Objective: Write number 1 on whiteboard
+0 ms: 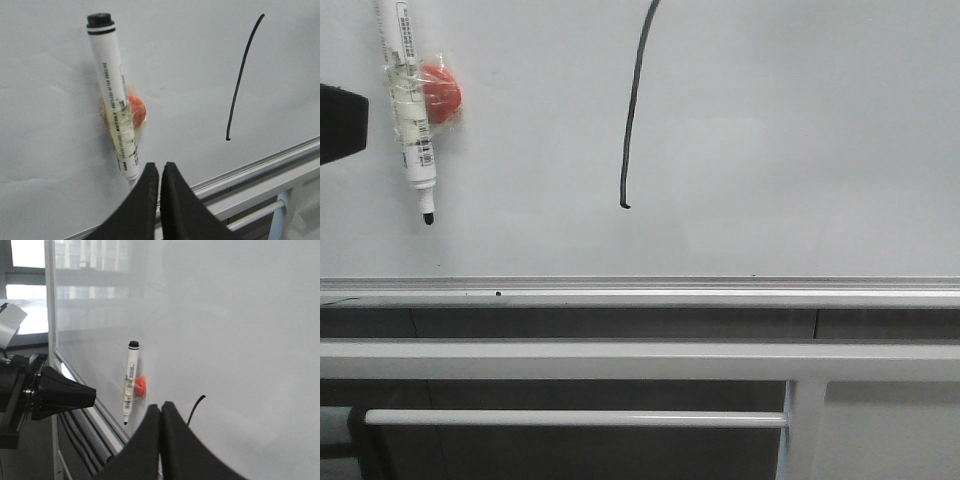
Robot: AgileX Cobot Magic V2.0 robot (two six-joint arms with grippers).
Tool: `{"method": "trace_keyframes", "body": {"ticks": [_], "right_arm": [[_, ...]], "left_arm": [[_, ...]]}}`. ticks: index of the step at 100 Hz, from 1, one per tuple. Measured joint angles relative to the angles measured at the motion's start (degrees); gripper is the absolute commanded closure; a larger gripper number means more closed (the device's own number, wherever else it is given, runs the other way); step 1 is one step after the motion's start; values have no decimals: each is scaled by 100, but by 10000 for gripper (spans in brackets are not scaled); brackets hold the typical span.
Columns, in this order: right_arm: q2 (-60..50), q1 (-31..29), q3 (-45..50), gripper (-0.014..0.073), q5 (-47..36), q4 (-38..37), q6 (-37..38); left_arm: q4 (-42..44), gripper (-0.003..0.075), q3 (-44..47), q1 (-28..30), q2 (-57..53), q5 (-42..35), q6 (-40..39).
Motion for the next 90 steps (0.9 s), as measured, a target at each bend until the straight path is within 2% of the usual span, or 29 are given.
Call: {"method": "trace_keyframes", "body": {"ticks": [40, 90], "right_arm": [[-2441, 0, 1697, 657, 65, 33, 0], [-2552, 0, 1940, 657, 128, 33, 0]], "left_arm": [[207, 741, 0, -20, 0, 0, 144], [364, 741, 0, -20, 0, 0, 171]]}}
